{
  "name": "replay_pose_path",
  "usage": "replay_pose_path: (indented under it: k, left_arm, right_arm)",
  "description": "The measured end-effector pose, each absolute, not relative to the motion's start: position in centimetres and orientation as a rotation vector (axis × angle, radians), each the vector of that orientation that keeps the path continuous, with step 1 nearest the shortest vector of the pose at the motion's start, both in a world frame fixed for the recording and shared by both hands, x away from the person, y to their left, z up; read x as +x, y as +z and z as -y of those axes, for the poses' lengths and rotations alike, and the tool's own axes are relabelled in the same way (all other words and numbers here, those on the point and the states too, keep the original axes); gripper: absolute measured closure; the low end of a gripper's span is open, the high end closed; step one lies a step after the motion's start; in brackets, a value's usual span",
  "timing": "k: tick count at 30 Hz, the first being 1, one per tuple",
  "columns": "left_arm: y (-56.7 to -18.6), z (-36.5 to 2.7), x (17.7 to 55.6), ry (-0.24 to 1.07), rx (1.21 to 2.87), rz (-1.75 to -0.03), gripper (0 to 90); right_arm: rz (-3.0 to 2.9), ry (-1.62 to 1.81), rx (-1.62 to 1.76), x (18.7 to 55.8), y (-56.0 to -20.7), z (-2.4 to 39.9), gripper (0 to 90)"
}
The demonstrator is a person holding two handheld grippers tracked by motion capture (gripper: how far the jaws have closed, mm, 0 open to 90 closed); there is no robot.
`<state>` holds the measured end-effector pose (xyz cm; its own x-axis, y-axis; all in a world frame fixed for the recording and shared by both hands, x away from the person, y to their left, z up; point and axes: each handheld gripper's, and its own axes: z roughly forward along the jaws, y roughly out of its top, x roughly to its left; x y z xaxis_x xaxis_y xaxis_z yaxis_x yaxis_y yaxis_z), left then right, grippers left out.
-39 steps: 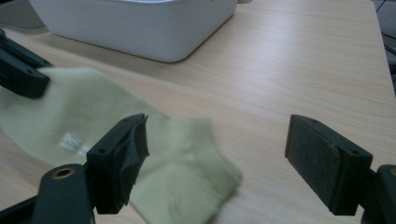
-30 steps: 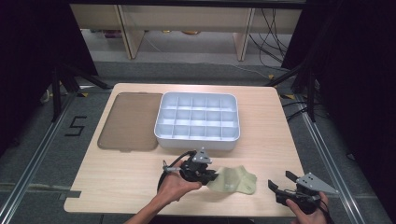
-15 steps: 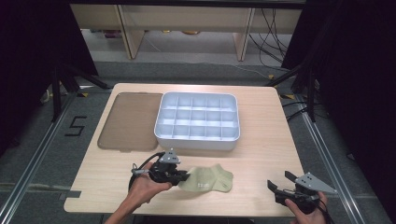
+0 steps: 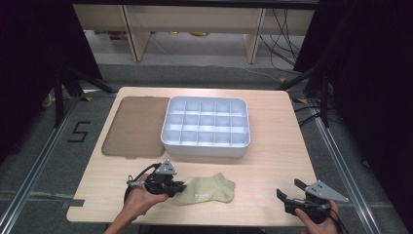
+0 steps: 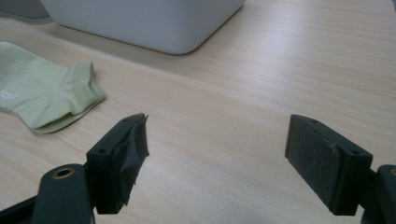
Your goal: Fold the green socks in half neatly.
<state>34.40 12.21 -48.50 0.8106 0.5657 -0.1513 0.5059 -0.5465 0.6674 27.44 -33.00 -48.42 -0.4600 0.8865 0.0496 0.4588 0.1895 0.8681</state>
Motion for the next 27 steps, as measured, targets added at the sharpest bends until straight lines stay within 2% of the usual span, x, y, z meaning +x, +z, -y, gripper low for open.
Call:
replay_pose_path:
  k: [4, 6, 13, 16, 17, 18, 19, 20, 23, 26, 27]
  left_arm:
    - [-48.6, -12.1, 34.5, 0.109, 2.247, -0.799, 82.9]
    - [-48.6, -12.2, 34.6, 0.111, 2.264, -0.791, 82.8]
    - [-48.9, -12.1, 34.6, 0.147, 2.281, -0.805, 82.6]
    - [-49.1, -12.0, 34.6, 0.14, 2.272, -0.83, 82.5]
    - [-49.1, -12.0, 34.6, 0.138, 2.269, -0.835, 82.5]
    - [-49.2, -11.9, 34.7, 0.138, 2.277, -0.835, 82.5]
    - [-49.2, -11.9, 34.7, 0.138, 2.277, -0.835, 82.5]
    - [-49.2, -11.9, 34.6, 0.147, 2.274, -0.837, 82.5]
    - [-49.2, -12.0, 34.7, 0.158, 2.288, -0.817, 82.5]
    - [-49.2, -11.9, 34.6, 0.146, 2.271, -0.85, 82.4]
    - [-49.2, -11.9, 34.6, 0.155, 2.275, -0.853, 82.5]
  right_arm:
    - [-2.018, 1.222, 1.237, 27.5, -48.3, 32.6, 22.2]
    - [-2.044, 1.269, 1.219, 27.6, -48.3, 31.8, 27.0]
    - [-2.126, 1.307, 1.184, 27.8, -48.3, 29.2, 26.8]
    - [-2.203, 1.376, 1.122, 28.4, -48.4, 27.3, 34.9]
    - [-2.203, 1.376, 1.122, 28.4, -48.4, 27.3, 34.9]
    - [-2.251, 1.392, 1.07, 28.9, -48.4, 26.0, 41.9]
    - [-2.251, 1.392, 1.07, 28.9, -48.4, 26.0, 41.9]
    - [-2.278, 1.42, 1.044, 29.3, -48.1, 24.5, 50.4]
    - [-2.319, 1.4, 0.931, 30.4, -47.8, 22.3, 62.0]
    - [-2.343, 1.415, 0.881, 31.1, -47.9, 20.8, 67.3]
    - [-2.359, 1.385, 0.89, 31.5, -48.1, 19.4, 72.6]
